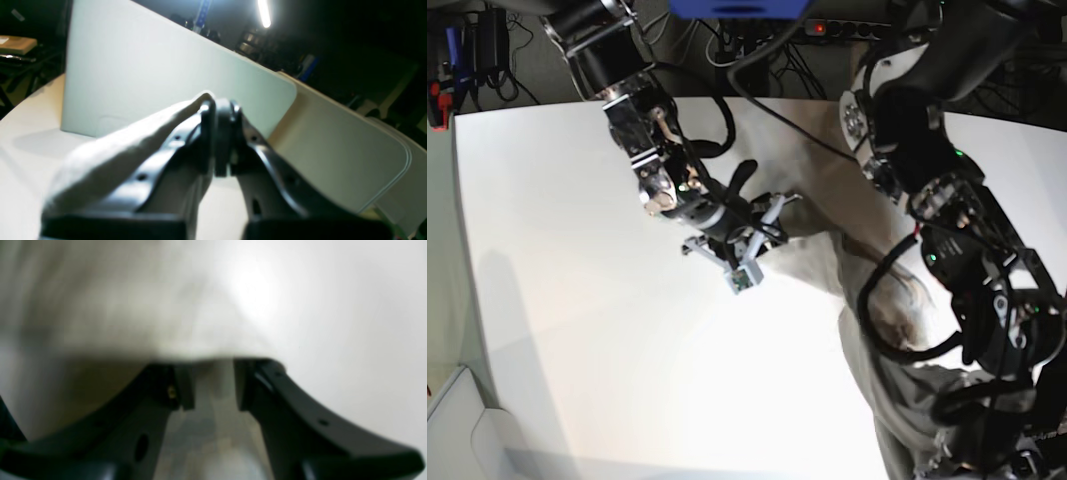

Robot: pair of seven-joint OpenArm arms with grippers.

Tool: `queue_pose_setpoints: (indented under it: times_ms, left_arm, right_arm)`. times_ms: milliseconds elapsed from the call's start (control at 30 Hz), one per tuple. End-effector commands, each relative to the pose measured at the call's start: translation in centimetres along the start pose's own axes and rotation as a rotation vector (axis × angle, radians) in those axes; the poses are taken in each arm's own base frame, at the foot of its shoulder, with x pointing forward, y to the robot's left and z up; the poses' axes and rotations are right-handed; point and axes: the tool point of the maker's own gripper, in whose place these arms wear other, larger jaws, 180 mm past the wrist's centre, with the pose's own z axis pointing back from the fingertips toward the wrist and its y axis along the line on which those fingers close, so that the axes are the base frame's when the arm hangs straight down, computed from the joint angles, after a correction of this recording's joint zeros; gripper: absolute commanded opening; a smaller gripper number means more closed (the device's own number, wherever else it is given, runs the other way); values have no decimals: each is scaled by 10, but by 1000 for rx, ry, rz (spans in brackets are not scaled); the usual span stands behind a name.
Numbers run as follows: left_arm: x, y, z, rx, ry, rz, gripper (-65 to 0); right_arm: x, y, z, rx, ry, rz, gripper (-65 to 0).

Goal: Layout the t-shirt on the table in an organized manner, then fold the t-shirt properly
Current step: 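Lift and drag the t-shirt with the left gripper, then release it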

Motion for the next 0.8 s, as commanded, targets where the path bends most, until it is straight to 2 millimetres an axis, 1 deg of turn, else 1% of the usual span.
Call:
queue_pose_setpoints:
  times_ms: [0,100,133,267,333,367,467,500,533,600,633,700,767]
  left_arm:
    - [22,-13,-2,-41,-68,10,-644]
    - [30,-16,-5,-46,-87,4,-644]
    - [30,-16,-9,-44,-83,5,-644]
    - [-1,4,-37,4,10,41,-642]
    - [-17,16,-48,26,31,68,-641]
    - [-24,21,-52,38,39,73,-641]
    - [-48,34,-60,67,92,98,-639]
    - [-58,39,-62,79,120,103,-627]
    - [-71,41,-65,85,154,111,-599]
    - [-99,40,-70,85,231,106,-510]
    - [-116,37,-72,75,282,89,-440]
    - [-149,24,-75,33,384,33,-273]
    - [-172,3,-73,-24,446,-33,-110]
  right_arm:
    - [22,3,0,11,-61,5,-454]
    - [16,4,1,12,-53,-3,-454]
    - [14,4,2,11,-51,-7,-454]
    - [14,-14,5,-29,-59,-45,-454]
    - [14,-20,7,-43,-62,-55,-454]
    - [15,-24,8,-50,-65,-62,-454]
    - [8,-29,11,-65,-58,-83,-454]
    - [6,-30,11,-68,-55,-88,-454]
    - [4,-30,12,-67,-53,-90,-454]
    - [3,-29,12,-67,-50,-92,-454]
    - [0,-29,12,-66,-45,-95,-454]
    - [-3,-27,12,-64,-46,-101,-454]
    - [-6,-25,12,-61,-39,-106,-454]
